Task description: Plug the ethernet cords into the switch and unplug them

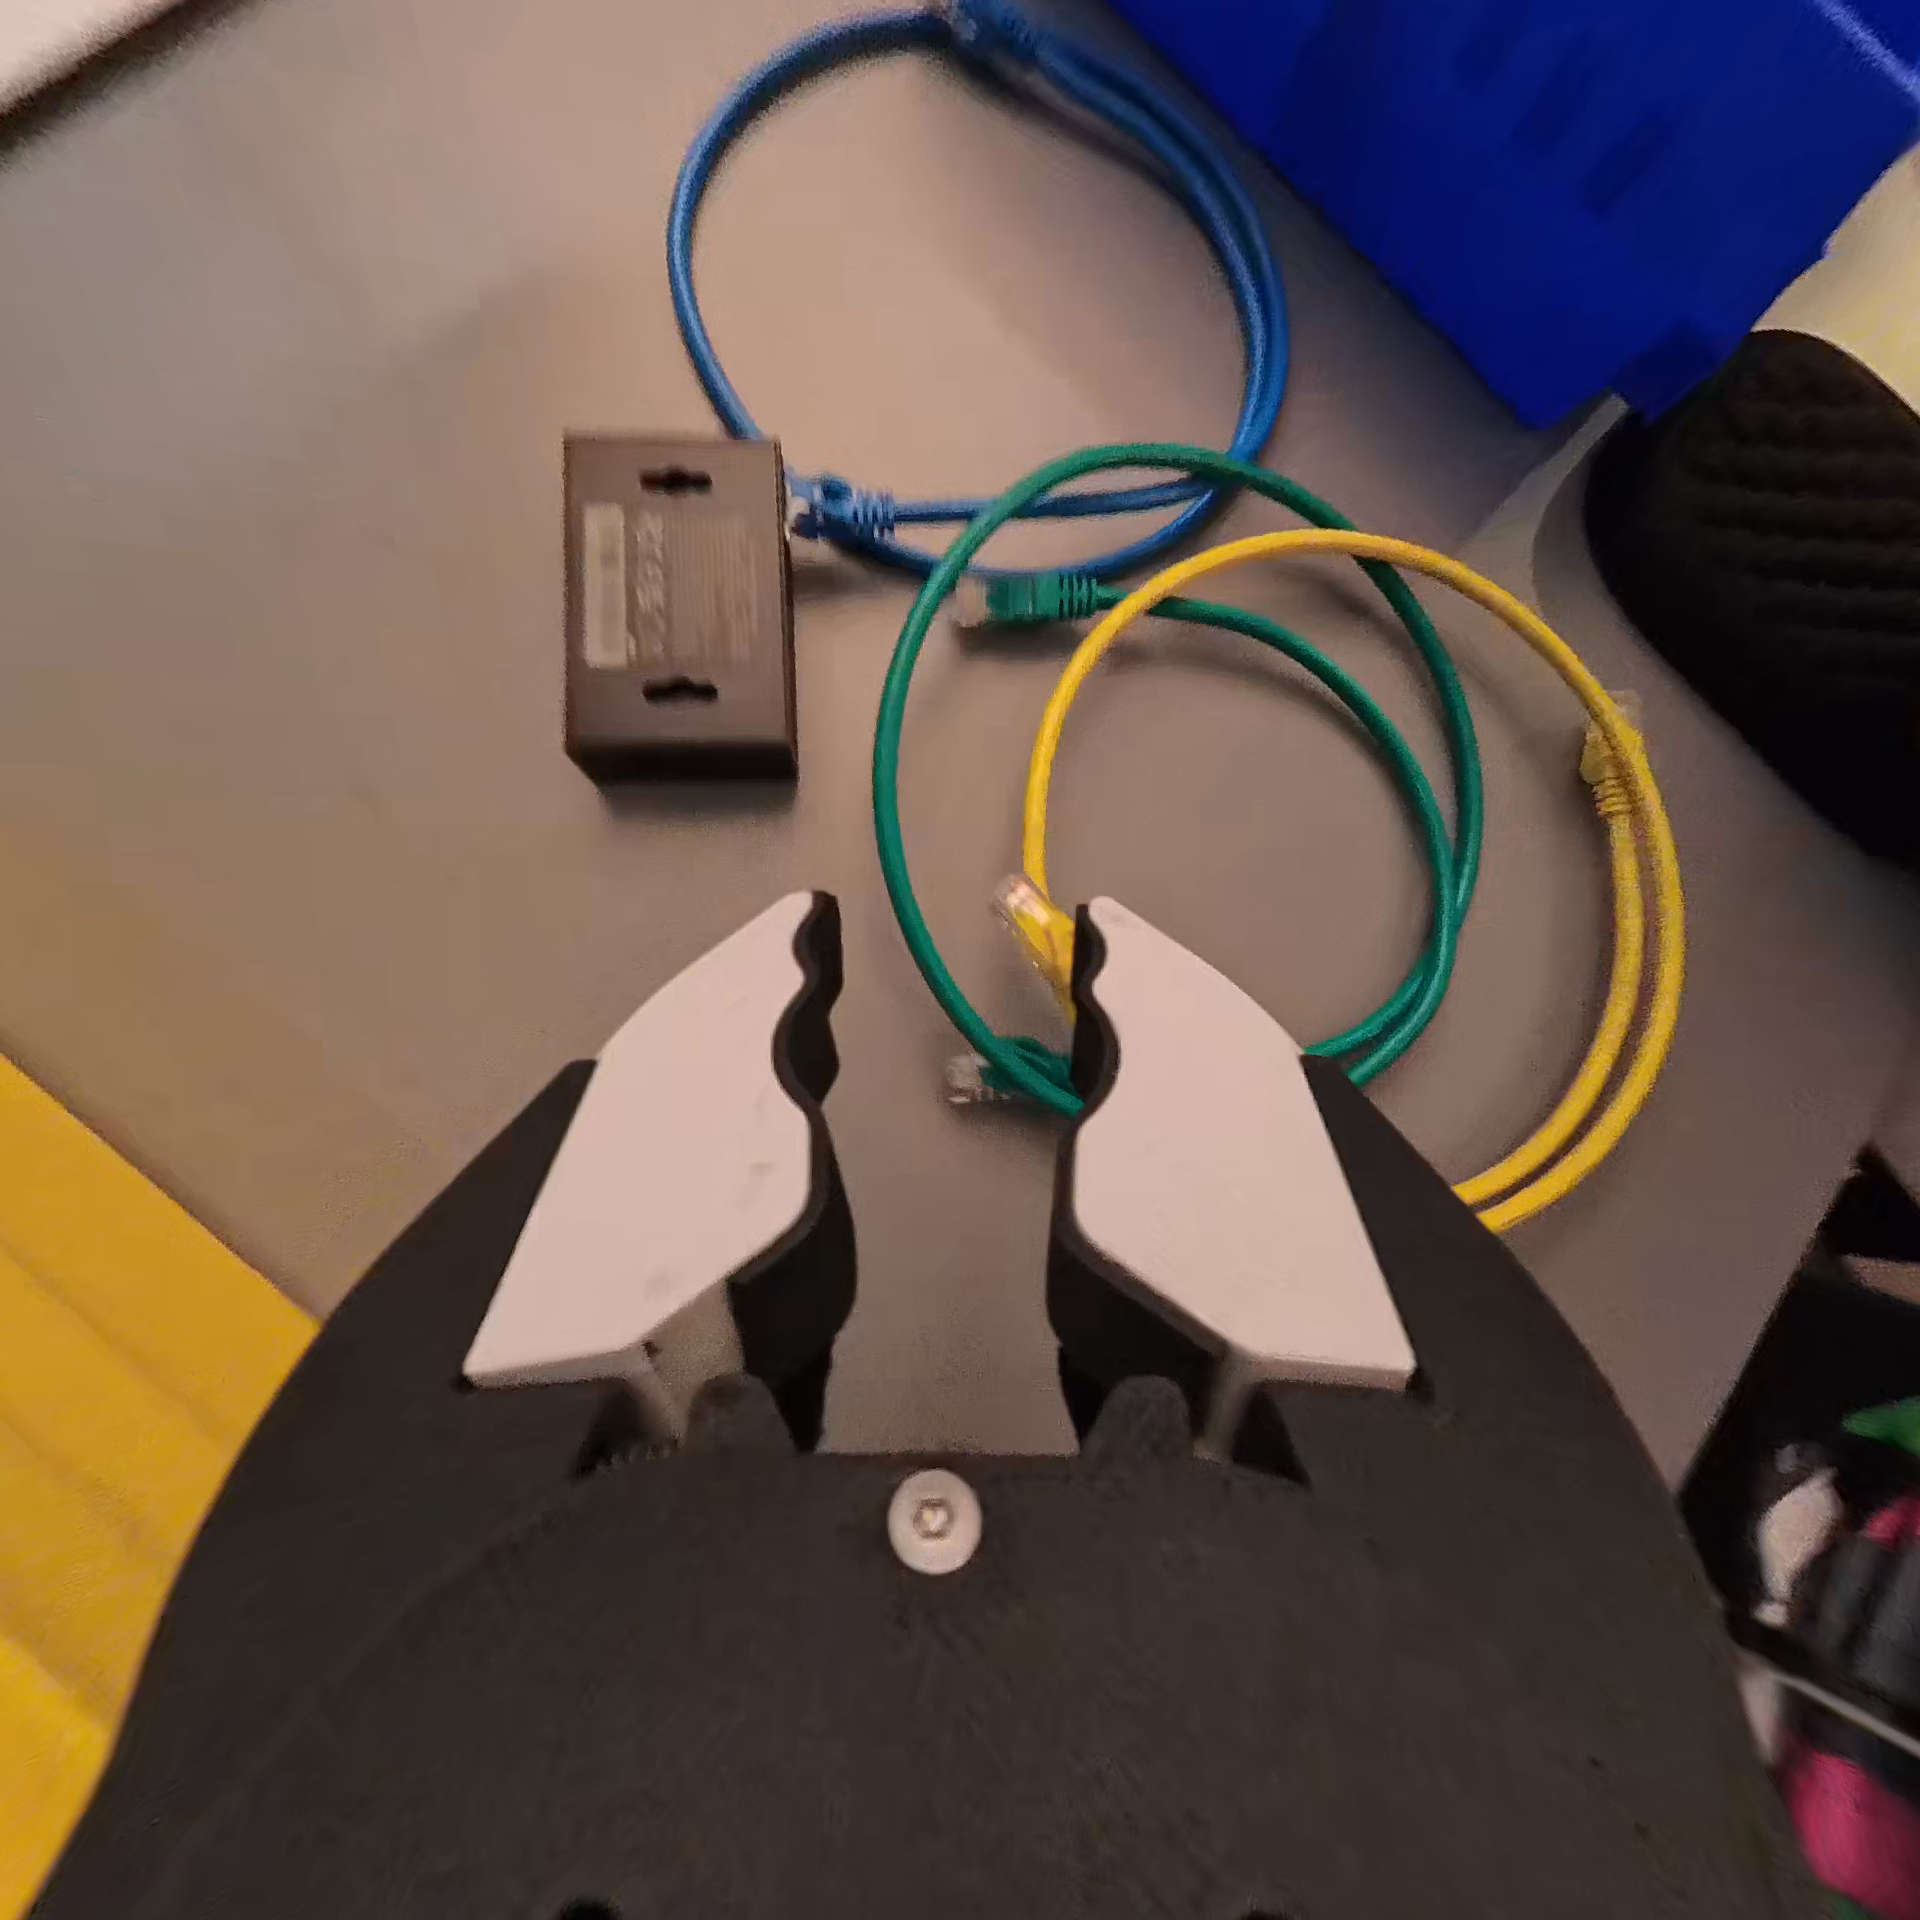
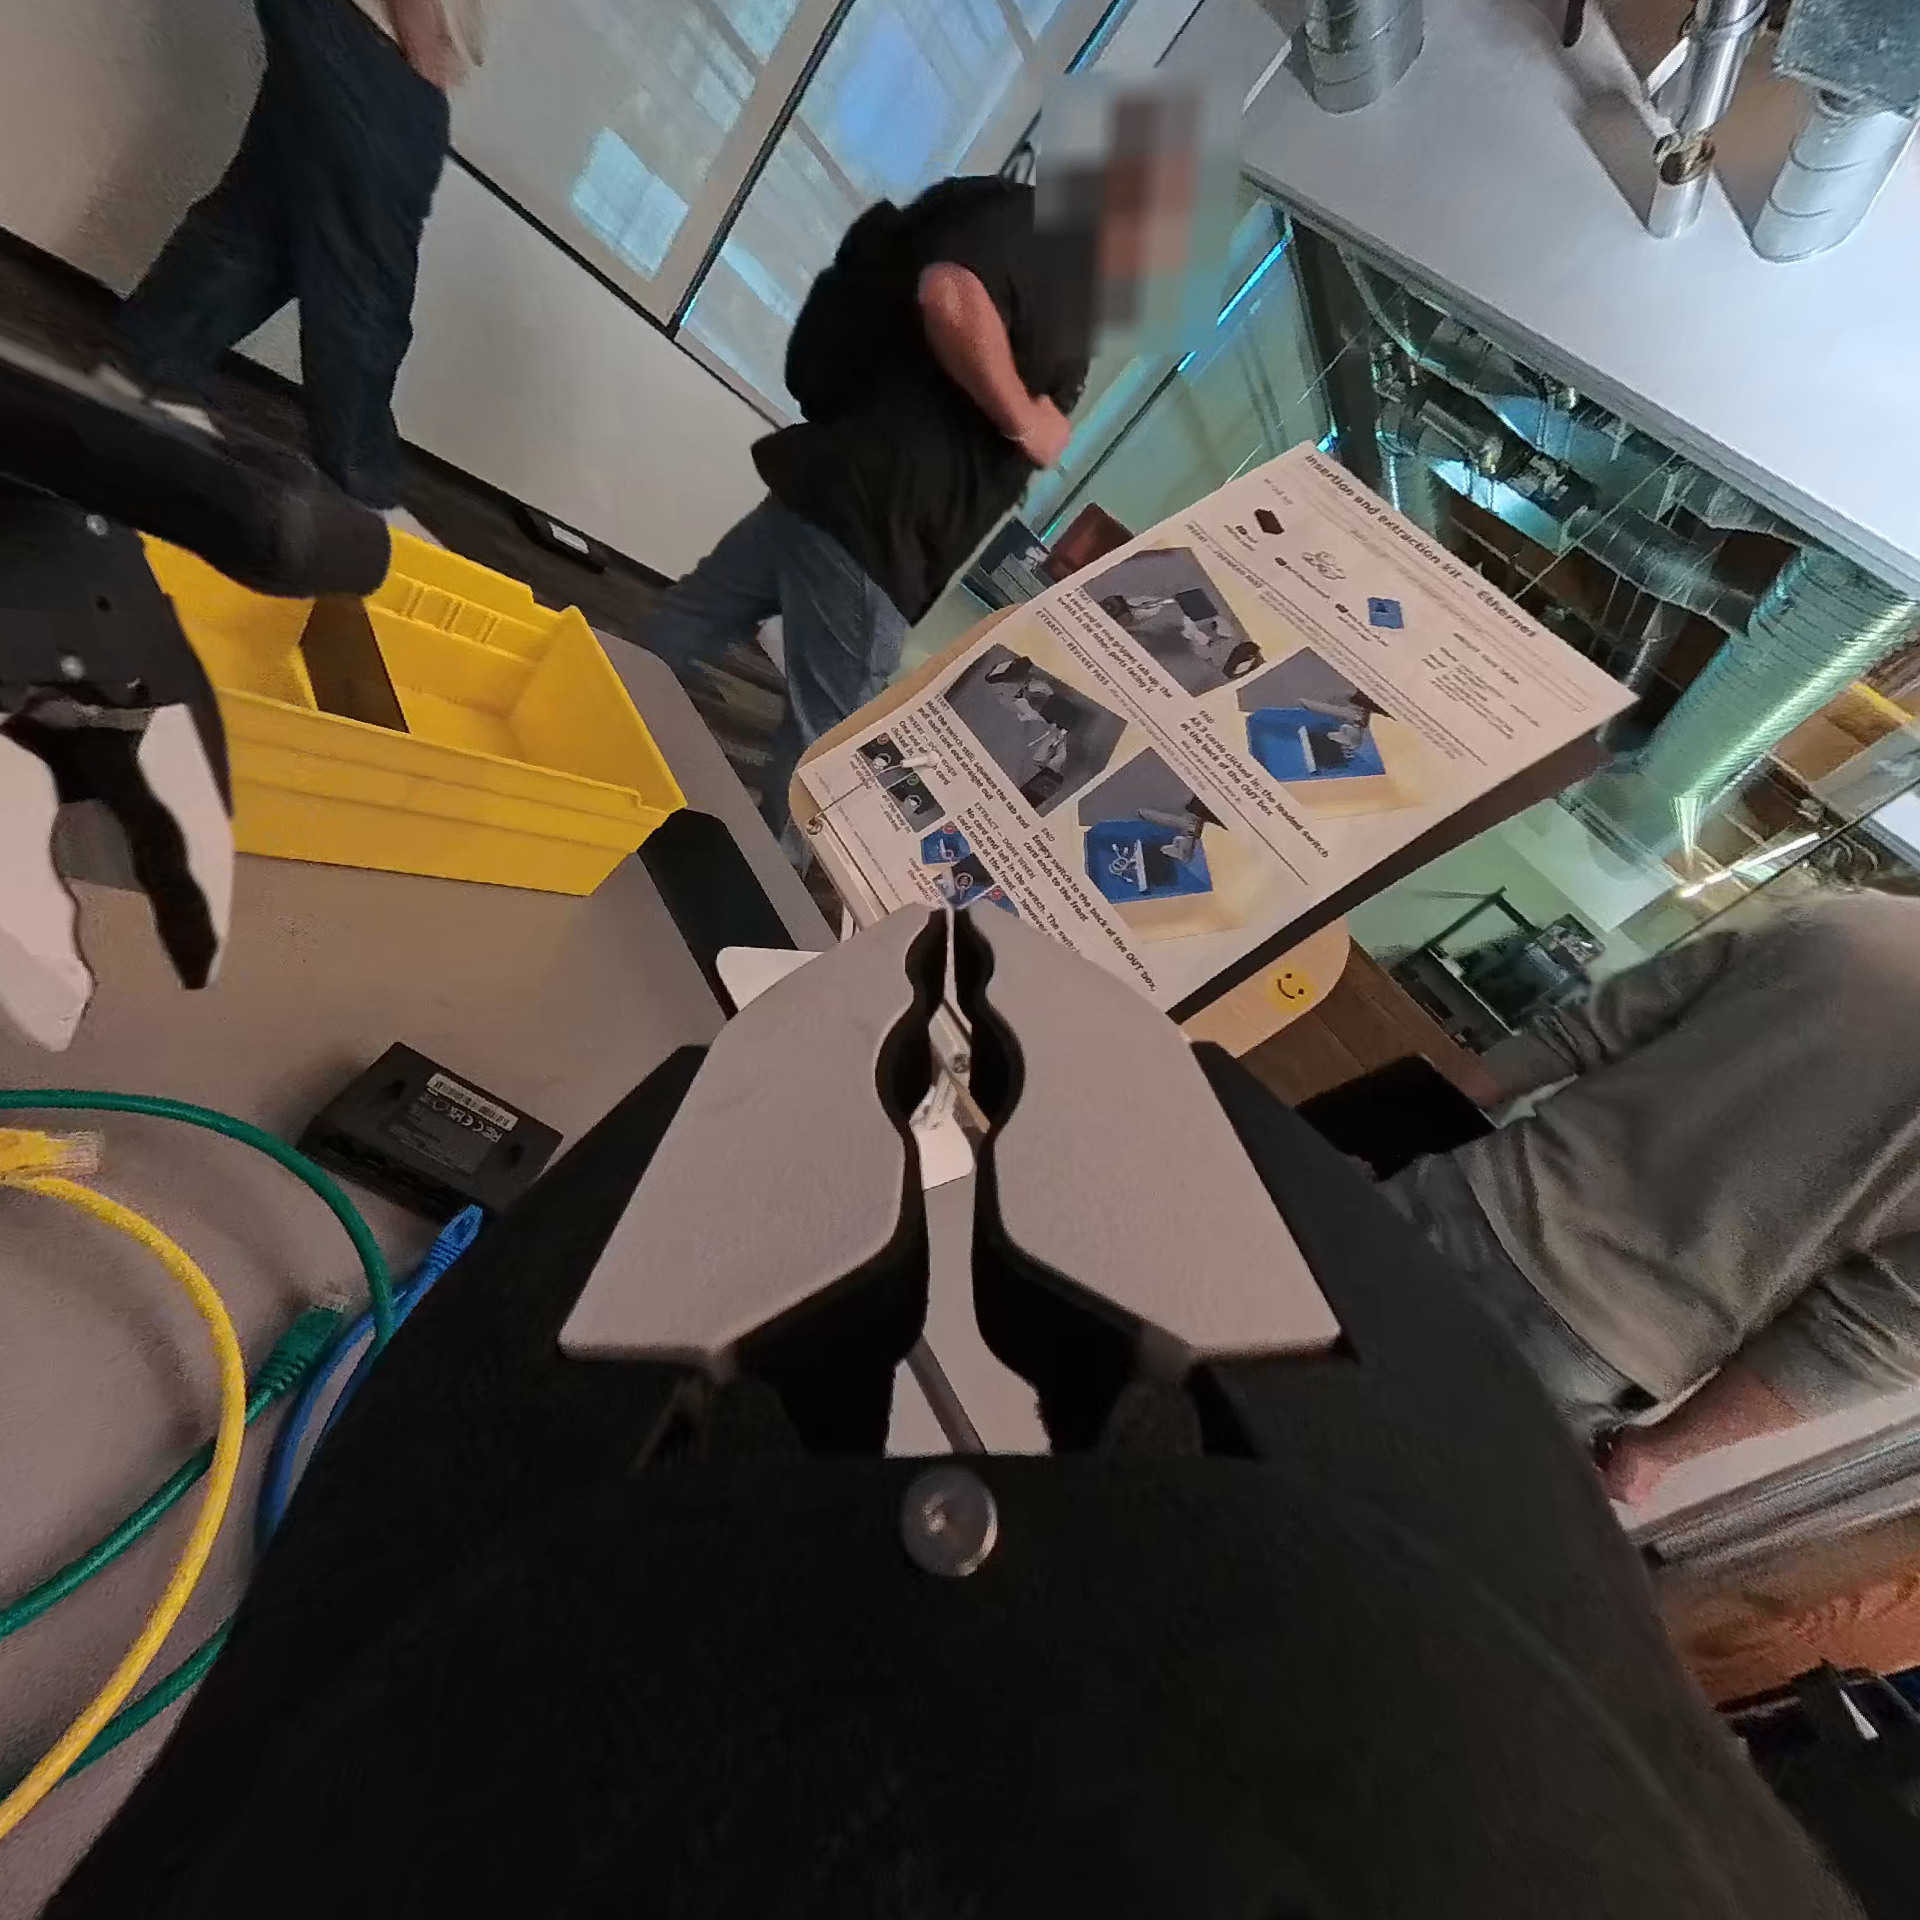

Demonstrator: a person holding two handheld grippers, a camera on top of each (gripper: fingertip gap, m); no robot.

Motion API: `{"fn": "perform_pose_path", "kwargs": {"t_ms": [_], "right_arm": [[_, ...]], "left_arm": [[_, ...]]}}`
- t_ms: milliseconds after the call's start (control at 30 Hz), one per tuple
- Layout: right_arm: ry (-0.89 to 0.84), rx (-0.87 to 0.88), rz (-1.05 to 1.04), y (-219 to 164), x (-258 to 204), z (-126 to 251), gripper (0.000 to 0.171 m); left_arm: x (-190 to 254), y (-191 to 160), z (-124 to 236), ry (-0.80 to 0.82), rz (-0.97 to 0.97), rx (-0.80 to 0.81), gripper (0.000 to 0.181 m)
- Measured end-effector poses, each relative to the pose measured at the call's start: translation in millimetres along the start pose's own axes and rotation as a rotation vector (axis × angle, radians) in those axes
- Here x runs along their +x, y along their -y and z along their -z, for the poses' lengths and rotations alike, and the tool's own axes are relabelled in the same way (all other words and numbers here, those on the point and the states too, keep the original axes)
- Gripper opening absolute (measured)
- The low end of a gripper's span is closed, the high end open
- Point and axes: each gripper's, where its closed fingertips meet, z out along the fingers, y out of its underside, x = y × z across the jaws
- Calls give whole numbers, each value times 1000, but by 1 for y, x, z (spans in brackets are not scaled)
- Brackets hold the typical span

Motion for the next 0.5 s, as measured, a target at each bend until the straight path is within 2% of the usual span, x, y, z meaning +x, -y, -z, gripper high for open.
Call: {"fn": "perform_pose_path", "kwargs": {"t_ms": [100,200,300,367,400,500], "right_arm": [[9,-24,27,-1,-5,-2,3],[13,-20,28,0,-6,-2,3],[14,-15,30,3,-7,0,3],[15,-8,33,5,-8,1,3],[17,-6,33,7,-8,2,3],[23,9,-21,15,-15,3,3]], "left_arm": [[19,-9,-12,-70,103,-17,45],[26,-15,-23,-44,130,-46,47],[19,-25,-36,48,108,-111,46],[19,-32,-44,62,93,-166,39],[19,-35,-46,63,83,-190,23],[20,-33,-47,44,98,-203,19]]}}
